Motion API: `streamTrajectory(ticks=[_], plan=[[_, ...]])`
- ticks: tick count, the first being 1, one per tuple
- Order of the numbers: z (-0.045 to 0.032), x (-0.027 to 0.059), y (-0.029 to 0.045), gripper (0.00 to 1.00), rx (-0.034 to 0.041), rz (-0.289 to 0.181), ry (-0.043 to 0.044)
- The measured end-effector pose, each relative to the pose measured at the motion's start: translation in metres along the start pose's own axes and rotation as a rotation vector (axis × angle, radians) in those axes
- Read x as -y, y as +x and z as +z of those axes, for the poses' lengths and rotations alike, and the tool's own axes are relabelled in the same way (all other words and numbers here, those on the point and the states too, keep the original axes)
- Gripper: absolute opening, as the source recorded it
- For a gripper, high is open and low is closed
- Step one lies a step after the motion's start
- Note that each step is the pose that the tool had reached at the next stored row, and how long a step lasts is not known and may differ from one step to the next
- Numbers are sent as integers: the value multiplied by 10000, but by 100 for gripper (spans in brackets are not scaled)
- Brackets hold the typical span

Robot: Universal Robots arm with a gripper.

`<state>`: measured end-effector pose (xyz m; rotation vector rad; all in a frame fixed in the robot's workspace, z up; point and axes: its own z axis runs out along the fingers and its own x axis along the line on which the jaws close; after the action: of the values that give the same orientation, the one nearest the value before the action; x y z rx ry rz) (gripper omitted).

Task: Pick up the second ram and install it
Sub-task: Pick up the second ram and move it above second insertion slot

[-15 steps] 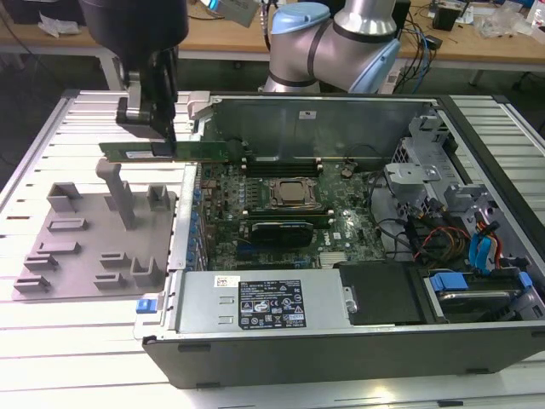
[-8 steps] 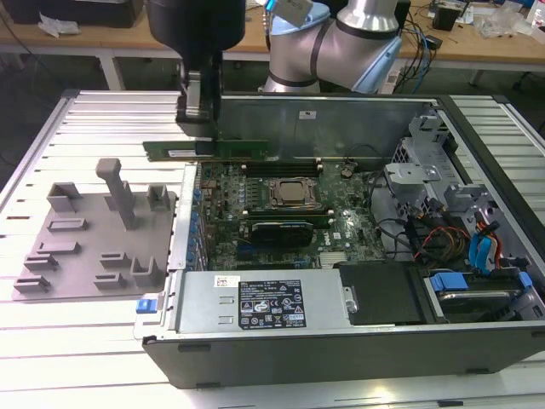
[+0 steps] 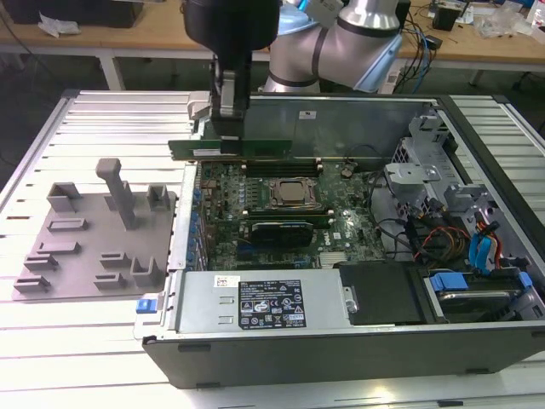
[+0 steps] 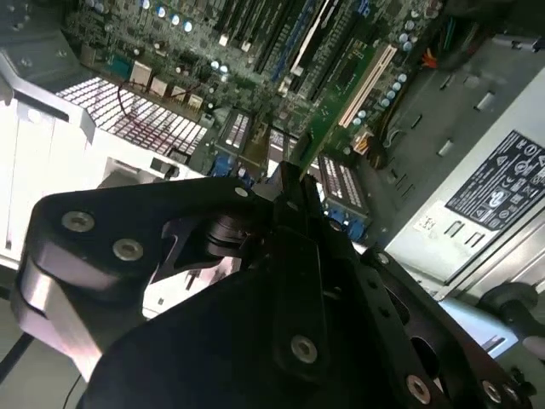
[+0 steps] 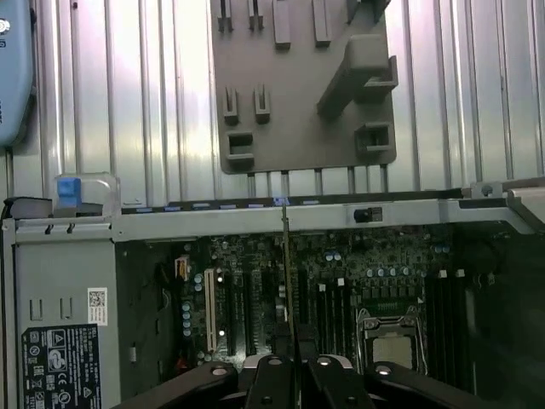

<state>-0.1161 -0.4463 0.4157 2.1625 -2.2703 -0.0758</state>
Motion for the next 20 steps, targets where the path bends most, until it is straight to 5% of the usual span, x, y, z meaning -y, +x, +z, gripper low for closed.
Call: streamTrajectory(ticks=[6, 20], plan=[[-6, 172, -9, 11, 0, 0, -4], [-14, 402, -20, 11, 0, -1, -5]])
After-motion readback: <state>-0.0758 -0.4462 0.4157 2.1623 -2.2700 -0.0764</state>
